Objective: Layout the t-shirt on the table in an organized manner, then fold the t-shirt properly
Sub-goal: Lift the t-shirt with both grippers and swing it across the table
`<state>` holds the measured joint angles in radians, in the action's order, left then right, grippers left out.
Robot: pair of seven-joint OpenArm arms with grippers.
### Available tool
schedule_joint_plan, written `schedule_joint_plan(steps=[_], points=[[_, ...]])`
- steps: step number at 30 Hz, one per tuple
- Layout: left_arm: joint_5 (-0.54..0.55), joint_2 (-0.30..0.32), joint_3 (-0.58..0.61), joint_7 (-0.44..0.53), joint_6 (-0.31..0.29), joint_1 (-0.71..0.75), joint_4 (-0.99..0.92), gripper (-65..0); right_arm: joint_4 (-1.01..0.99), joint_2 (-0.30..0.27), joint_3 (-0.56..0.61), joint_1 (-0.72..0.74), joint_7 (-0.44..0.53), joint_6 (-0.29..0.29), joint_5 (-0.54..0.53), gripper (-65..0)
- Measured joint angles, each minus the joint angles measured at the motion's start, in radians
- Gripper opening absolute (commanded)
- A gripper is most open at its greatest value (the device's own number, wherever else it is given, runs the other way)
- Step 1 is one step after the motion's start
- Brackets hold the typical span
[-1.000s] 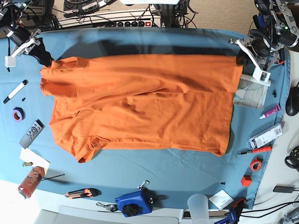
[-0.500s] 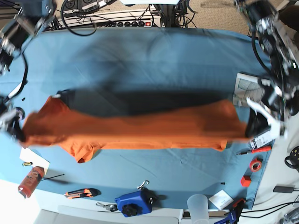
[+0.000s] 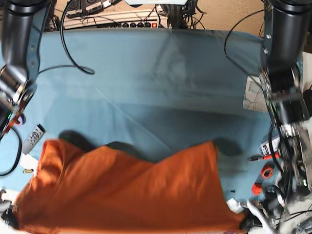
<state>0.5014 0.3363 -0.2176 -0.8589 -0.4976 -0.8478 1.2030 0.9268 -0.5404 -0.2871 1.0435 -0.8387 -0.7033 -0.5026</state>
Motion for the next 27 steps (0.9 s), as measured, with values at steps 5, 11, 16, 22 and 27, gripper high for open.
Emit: schedule_joint_plan(steps=[5,11,16,22,27], points=[[0.016,0.016,0.001,-0.171,0.050,-0.158,-0.024,-65.0,-0.029,-0.006,0.000,0.135,-0.067,0.000,-0.024,-65.0],[0.160,0.104,0.001,-0.288,0.060,-0.148,-0.019,-65.0,-0.023,-0.041,0.000,0.188,-0.331,-0.002,-0.163,-65.0],[0.250,0.131,0.003,-0.353,0.061,-0.054,-0.022,-65.0,-0.026,-0.117,0.004,0.145,-0.517,-0.002,-0.350,-65.0],[0.341,0.138,0.005,-0.421,0.042,0.074,-0.020,-65.0,0.012,-0.161,0.002,0.007,-0.588,0.000,-0.476,-65.0],[0.353,0.149,-0.063,-0.444,0.044,0.188,0.025,-65.0,0.104,-0.142,-0.005,-0.219,-0.597,0.001,-0.496,-65.0]])
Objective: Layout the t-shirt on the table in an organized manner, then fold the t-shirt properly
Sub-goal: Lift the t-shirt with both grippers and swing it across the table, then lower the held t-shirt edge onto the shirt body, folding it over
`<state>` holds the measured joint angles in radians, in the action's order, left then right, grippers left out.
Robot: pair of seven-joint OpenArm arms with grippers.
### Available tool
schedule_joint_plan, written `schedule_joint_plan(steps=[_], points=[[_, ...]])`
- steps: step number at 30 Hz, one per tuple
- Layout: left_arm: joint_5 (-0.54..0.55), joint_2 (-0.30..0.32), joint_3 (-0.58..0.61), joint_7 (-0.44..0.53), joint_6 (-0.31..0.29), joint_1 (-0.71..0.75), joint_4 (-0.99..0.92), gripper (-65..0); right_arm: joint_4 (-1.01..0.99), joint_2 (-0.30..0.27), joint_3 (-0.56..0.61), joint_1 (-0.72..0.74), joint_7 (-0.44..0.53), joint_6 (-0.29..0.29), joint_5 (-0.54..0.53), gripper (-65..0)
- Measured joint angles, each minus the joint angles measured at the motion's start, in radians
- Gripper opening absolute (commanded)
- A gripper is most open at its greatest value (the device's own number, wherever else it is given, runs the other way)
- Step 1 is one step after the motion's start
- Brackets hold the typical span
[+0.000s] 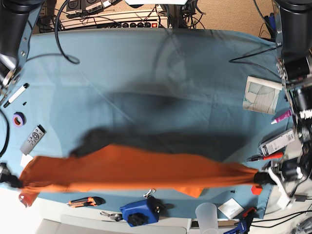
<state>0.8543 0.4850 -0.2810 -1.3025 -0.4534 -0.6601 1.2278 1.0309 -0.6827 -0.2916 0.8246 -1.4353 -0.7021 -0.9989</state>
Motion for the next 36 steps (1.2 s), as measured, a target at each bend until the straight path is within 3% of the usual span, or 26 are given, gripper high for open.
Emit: schedule_joint_plan(steps=[4,9,15,22,34,36], points=[[0.015,-0.002,-0.080,0.000,-0.004,0.106,0.066,-65.0,0.108,0.023,-0.108,-0.162,0.007,0.001,-0.024,-65.0],[0.049,-0.005,-0.153,-0.002,-0.016,0.294,0.169,-65.0,0.274,0.097,-0.296,-0.377,0.006,0.001,-0.026,-65.0],[0.063,-0.019,-0.215,0.009,-0.019,0.520,0.328,-65.0,0.462,0.177,-0.427,-0.637,0.005,0.001,-0.026,-65.0],[0.079,-0.086,-0.354,0.008,-0.023,0.713,0.410,-65.0,0.509,0.254,-0.521,-0.855,0.006,0.001,-0.057,-65.0],[0.186,-0.138,-0.527,-0.014,-0.053,0.901,0.411,-65.0,0.509,0.264,-0.563,-1.135,0.015,-0.001,-0.202,-65.0],[0.243,-0.145,-0.557,-0.038,-0.090,0.922,0.411,-65.0,0.510,0.272,-0.563,-1.166,0.015,0.000,-0.243,-65.0]])
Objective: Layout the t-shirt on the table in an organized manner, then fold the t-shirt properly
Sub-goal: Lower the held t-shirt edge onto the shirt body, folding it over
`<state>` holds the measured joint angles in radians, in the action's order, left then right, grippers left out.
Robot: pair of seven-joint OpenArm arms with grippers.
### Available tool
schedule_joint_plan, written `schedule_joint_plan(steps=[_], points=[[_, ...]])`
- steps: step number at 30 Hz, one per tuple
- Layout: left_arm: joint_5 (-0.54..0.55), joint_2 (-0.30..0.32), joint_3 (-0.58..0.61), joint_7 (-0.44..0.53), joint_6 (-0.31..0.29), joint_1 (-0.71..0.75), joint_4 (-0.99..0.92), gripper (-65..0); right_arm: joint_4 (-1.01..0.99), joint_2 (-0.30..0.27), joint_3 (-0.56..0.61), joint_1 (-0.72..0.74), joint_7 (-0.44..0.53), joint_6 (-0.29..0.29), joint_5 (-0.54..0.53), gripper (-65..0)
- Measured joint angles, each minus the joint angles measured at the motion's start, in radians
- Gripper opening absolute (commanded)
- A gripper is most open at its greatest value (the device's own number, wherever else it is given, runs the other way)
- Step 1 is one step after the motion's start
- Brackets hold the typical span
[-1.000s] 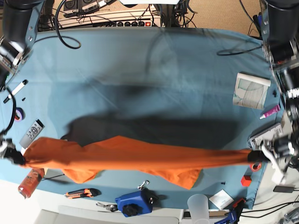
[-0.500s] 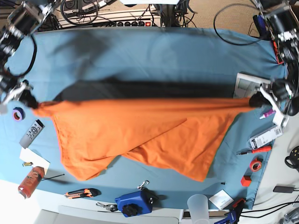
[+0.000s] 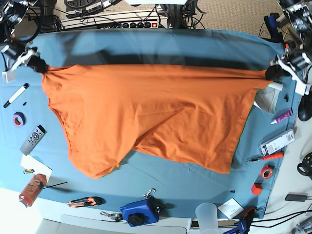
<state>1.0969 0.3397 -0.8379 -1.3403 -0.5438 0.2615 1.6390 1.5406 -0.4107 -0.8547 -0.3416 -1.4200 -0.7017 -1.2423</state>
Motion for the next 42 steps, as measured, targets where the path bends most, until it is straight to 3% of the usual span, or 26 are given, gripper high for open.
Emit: schedule_joint_plan(steps=[4,12,17,22,29,33,39,42], points=[[0.075,0.002,-0.028,-0.029,-0.031,0.029,0.000,-65.0,0.000,0.030,0.000,-0.027,0.000,0.001,-0.071,-65.0],[0.101,0.001,-0.027,-0.039,-0.042,0.064,0.002,-65.0,0.040,0.061,0.000,-0.021,0.000,0.001,-0.078,-65.0],[0.109,-0.002,-0.027,-0.019,-0.042,0.055,0.046,-65.0,0.045,0.062,0.000,0.054,-0.003,0.002,0.007,-65.0],[0.108,-0.058,-0.027,0.010,-0.057,0.029,0.109,-65.0,0.045,0.062,0.000,0.124,-0.003,0.002,0.121,-65.0],[0.003,-0.090,-0.028,0.063,-0.076,-0.054,0.110,-65.0,0.045,0.062,0.055,0.183,0.016,0.002,0.264,-65.0],[-0.024,-0.090,-0.022,0.070,-0.076,-0.100,0.110,-65.0,0.045,0.061,0.135,0.186,0.158,0.002,0.394,-65.0],[-0.191,-0.090,0.164,0.206,-0.075,-0.107,0.110,-65.0,0.045,0.062,0.228,0.202,0.258,0.001,0.541,-65.0],[-0.280,-0.090,0.220,0.286,0.004,-0.115,0.109,-65.0,0.043,0.061,0.227,0.254,0.277,0.001,0.565,-65.0]])
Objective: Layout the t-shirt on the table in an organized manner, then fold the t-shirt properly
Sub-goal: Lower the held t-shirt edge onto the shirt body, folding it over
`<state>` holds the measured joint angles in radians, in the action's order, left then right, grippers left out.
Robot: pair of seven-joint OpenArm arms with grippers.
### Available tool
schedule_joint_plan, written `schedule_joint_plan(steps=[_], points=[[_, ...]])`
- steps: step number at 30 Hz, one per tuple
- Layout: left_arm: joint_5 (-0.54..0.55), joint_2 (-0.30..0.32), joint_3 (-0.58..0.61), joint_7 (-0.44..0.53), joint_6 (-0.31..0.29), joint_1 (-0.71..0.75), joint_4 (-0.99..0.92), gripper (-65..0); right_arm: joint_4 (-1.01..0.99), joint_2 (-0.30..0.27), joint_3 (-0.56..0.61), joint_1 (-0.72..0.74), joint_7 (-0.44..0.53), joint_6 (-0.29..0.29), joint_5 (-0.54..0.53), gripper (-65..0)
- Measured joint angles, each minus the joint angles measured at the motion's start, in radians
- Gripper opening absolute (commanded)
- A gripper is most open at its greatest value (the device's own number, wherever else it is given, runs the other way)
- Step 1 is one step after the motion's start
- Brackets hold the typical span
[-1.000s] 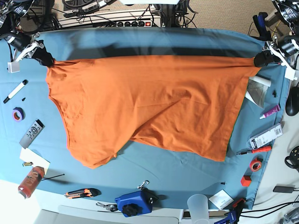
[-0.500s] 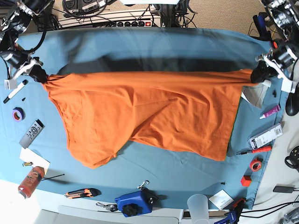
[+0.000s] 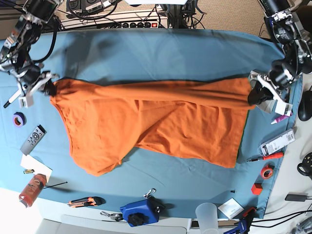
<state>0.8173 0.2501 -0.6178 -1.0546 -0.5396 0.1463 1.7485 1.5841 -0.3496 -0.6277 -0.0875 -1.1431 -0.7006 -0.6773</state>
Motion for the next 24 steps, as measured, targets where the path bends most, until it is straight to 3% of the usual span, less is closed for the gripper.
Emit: schedule_joint_plan(steps=[8,11,17,20,24], points=[[-0.197,0.000,0.108,0.074,0.009,-0.082,0.000,-65.0,-0.159,0.000,-0.001,0.165,0.026,0.000,0.045,-65.0],[-0.294,0.000,0.128,0.095,0.057,-0.096,-0.001,-65.0,-0.252,0.001,0.000,0.216,0.026,0.000,0.045,-65.0],[-0.318,0.003,0.163,0.168,0.057,-0.104,-0.017,-65.0,-0.373,0.001,0.000,0.280,0.036,0.000,0.049,-65.0],[-0.379,0.002,0.189,0.179,0.058,-0.116,-0.064,-65.0,-0.375,0.001,0.000,0.285,0.060,0.000,0.050,-65.0],[-0.404,0.002,0.190,0.220,0.072,-0.136,-0.110,-65.0,-0.375,0.001,0.000,0.299,0.094,0.000,0.104,-65.0]])
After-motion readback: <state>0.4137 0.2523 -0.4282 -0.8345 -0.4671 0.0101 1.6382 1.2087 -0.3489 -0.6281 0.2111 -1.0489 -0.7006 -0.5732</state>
